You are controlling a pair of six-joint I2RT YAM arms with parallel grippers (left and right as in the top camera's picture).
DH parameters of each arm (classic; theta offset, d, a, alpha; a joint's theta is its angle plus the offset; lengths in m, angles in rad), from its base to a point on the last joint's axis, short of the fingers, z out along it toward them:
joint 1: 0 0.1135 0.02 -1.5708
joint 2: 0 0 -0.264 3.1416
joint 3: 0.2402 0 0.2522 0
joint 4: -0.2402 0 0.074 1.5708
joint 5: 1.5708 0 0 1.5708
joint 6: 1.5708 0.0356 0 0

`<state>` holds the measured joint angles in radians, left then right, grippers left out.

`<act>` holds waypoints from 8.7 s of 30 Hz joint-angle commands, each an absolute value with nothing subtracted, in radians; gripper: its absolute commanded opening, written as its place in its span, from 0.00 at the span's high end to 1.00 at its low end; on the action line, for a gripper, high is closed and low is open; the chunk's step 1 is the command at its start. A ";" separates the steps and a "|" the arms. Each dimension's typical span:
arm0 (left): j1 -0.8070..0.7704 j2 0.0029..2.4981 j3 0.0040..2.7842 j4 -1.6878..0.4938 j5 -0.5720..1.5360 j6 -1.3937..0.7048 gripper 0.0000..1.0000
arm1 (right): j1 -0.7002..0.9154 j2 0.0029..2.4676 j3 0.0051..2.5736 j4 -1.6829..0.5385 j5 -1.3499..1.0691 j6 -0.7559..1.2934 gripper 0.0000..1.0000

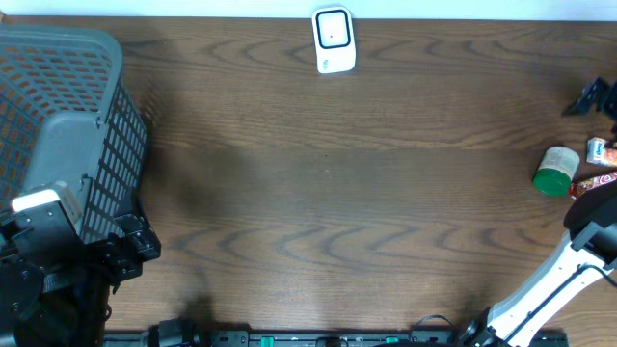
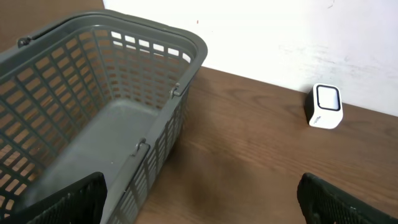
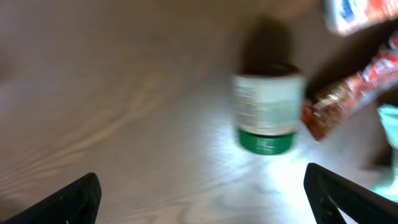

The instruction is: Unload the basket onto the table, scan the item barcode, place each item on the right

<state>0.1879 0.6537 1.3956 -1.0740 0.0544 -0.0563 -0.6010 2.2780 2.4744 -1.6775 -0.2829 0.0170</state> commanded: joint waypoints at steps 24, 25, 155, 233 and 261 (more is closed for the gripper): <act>0.184 0.652 1.395 -1.074 0.064 -0.065 0.02 | -0.484 1.263 2.551 -1.639 -0.443 -0.001 0.01; 0.184 0.652 1.395 -1.074 0.064 -0.065 0.02 | -0.484 1.240 2.551 -1.639 -0.443 -0.001 0.01; 0.184 0.652 1.395 -1.074 0.064 -0.065 0.02 | -0.147 0.007 0.006 -0.065 -0.112 0.074 0.01; 0.027 0.002 0.004 -0.065 -0.073 -0.072 0.02 | -0.147 0.007 0.006 -0.065 -0.112 0.074 0.01; 0.027 0.004 0.004 -0.065 -0.072 -0.073 0.02 | -0.147 0.007 0.006 -0.065 -0.112 0.074 0.01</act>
